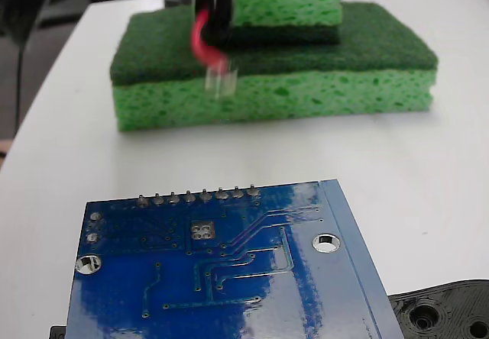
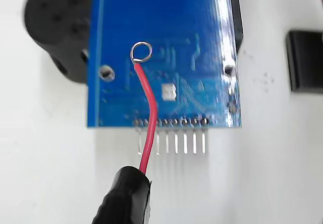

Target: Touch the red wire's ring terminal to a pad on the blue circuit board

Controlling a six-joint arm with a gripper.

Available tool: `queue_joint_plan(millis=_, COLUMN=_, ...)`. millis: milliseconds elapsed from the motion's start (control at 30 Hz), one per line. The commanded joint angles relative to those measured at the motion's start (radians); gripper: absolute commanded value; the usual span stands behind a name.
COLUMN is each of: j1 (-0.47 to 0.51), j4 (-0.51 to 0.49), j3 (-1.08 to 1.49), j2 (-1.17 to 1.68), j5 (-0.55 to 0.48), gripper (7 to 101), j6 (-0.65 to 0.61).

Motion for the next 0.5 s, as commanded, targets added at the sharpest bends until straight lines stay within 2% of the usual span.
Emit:
queue_joint_plan(millis=33, j1=0.000, j4=-0.015, j3=0.086, j2=0.155, j5=-0.025, gripper=100.3, j6=-0.002)
queue_joint_plan(millis=167, j1=0.035, j4=0.005, j3=0.244, j2=0.410, j5=-0.086, gripper=100.3, j6=0.017)
queue_joint_plan(millis=333, j1=0.031, j4=0.049, j3=0.419, j2=0.655, j5=-0.104, gripper=100.3, j6=0.052)
queue_joint_plan(millis=400, j1=0.006, j4=0.052, j3=0.472, j2=0.713, j5=-0.095, gripper=100.3, j6=0.080)
queue_joint_plan(millis=500, j1=-0.074, j4=0.061, j3=0.528, j2=0.790, j5=-0.026, gripper=100.3, j6=0.115)
